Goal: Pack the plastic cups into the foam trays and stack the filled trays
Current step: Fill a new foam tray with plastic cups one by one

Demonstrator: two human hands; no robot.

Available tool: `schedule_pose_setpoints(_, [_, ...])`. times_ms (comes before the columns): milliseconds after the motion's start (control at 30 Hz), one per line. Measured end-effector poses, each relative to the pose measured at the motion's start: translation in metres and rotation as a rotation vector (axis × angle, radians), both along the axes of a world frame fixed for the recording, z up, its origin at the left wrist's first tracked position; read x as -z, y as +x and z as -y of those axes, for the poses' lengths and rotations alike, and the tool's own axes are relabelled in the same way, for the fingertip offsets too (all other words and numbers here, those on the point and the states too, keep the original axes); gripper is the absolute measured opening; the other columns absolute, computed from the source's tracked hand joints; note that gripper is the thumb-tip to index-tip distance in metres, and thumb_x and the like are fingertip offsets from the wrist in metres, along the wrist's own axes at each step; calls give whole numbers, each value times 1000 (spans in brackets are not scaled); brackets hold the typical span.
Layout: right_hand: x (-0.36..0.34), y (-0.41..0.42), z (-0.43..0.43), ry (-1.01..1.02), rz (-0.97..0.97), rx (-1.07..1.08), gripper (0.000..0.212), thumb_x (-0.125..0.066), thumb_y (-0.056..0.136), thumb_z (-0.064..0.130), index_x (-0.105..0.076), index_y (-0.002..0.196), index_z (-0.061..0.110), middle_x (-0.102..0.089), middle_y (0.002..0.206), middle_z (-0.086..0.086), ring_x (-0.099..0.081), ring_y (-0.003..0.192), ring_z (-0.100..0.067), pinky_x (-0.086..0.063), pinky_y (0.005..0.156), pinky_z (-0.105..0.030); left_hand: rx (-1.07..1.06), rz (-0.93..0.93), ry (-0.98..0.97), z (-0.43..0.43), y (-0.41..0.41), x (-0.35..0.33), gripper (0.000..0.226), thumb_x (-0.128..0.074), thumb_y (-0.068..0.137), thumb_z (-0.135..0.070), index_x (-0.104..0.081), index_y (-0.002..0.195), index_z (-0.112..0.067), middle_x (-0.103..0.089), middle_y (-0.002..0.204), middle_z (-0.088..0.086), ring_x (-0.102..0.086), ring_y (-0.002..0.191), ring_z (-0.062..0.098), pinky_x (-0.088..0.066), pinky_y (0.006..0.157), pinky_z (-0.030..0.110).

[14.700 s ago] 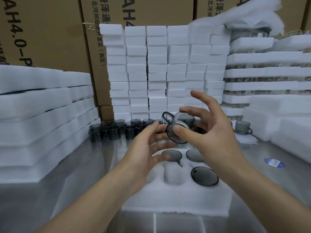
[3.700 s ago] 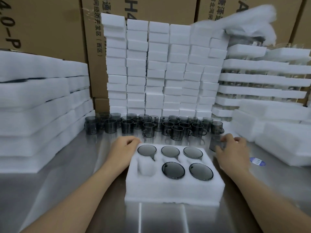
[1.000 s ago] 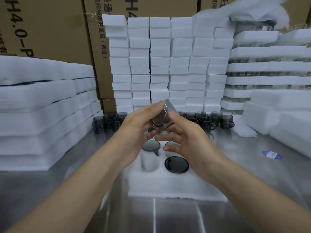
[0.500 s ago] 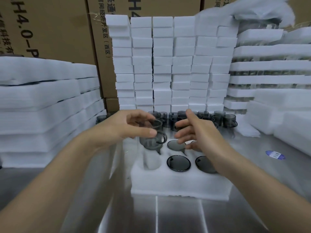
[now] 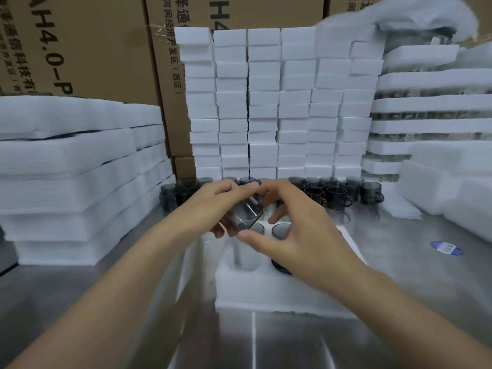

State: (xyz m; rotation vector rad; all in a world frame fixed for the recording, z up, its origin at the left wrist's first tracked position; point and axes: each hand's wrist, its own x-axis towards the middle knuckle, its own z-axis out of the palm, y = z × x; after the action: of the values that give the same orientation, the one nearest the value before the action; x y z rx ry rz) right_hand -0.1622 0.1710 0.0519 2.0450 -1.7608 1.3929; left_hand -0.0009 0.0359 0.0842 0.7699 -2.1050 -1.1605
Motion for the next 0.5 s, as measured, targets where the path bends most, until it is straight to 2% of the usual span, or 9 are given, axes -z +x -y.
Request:
schedule_pose_setpoints(67, [2,4,0,-28,-40,42,66,-72,76,72,-47,133,50,-58,117,29,-57,109,3,-51,82,-22,-18,10,12,-4,-6,1,71,-62,81,-83,-71,103,-16,-68,73,-2,-70,59,21,-45,46,28])
schedule_pose_setpoints(133, [5,4,2,-36,30,18,60,-74,77,66,-51,130,49,-61,114,29,-59,110,4,-50,82,-20,-2,24,6,-7,-7,1,64,-57,85,-83,-69,100,-22,-67,72,-1,-72,60,26,-46,47,30])
schedule_pose_setpoints(233, [3,1,7,28,332,-78,37,-69,84,57,-63,118,41,-72,109,24,-70,102,-1,-57,87,-33,126,56,-30,-5,2,-5,55,-67,84,-81,-69,102,-29,-69,81,3,-72,63,27,-46,51,29])
schedule_pose_setpoints(267, [1,-1,8,82,418,-116,35,-66,85,58,-66,114,39,-76,107,19,-72,100,-4,-58,89,-39,146,60,-55,-4,6,-8,55,-71,82,-80,-71,102,-29,-69,81,5,-70,63,25,-46,52,28])
schedule_pose_setpoints(333, [-2,-6,8,191,454,-164,40,-61,85,64,-70,112,36,-78,105,14,-74,101,-7,-58,92,-45,131,59,-108,-1,10,-12,57,-77,77,-79,-76,97,-25,-66,73,2,-63,58,19,-45,52,26])
schedule_pose_setpoints(400, [-1,-9,9,232,405,-146,39,-54,90,65,-73,109,36,-77,106,17,-73,100,-4,-58,92,-42,90,69,-132,3,14,-13,65,-79,73,-81,-78,90,-19,-54,66,2,-53,54,15,-44,51,26])
schedule_pose_setpoints(500, [-1,-13,12,194,504,-112,27,-53,105,47,-75,102,33,-76,100,19,-72,90,-2,-56,81,-29,79,175,-145,8,18,-12,80,-78,73,-80,-68,85,-1,-42,70,10,-45,54,18,-42,51,26])
